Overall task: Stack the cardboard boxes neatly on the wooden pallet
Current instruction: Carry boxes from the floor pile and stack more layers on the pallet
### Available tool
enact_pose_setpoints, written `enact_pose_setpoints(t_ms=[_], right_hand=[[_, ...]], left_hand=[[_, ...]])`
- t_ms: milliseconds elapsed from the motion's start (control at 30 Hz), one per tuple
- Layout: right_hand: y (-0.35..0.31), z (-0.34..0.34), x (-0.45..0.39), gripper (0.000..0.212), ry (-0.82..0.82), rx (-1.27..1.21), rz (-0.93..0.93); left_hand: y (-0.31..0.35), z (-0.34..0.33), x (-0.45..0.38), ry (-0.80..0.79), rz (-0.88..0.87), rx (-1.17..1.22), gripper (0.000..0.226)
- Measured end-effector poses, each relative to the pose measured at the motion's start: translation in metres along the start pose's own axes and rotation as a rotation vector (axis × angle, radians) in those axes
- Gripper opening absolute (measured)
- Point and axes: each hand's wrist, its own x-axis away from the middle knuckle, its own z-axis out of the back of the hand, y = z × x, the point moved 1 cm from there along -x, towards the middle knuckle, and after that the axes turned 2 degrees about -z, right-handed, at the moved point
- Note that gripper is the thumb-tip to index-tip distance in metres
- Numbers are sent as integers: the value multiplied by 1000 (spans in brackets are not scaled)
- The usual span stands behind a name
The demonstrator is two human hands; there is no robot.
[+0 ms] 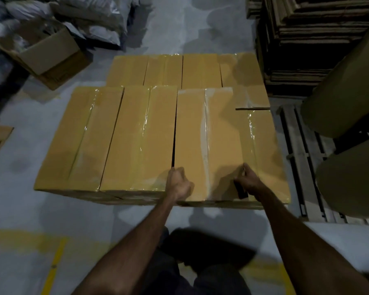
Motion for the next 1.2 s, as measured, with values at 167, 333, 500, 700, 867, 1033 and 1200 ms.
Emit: enact_pose_setpoints(t_ms=[167, 333, 500, 700, 867, 1033, 1200], right_hand=[[28, -27, 22, 65, 116, -94, -133], [41, -34, 39, 65, 125, -115, -165], [41, -37, 53, 61, 143, -112, -65], [45, -38, 59, 69, 151, -91, -51], [45, -40, 59, 75, 216, -87, -114], [46, -44, 61, 72, 304, -91, -104], [43, -47, 62, 63, 326, -86, -96]], left_hand=[[-30, -13, 46, -25, -265, -303, 62], [-77, -1, 47, 38, -441, -646, 89], [-102, 26, 21, -14, -447, -819, 88], [-98, 32, 20, 57, -524, -878, 83], [-98, 34, 18, 64, -509, -848, 81], [-99, 38, 9, 68, -509, -863, 84], [-106, 40, 5, 73, -554, -864, 76]])
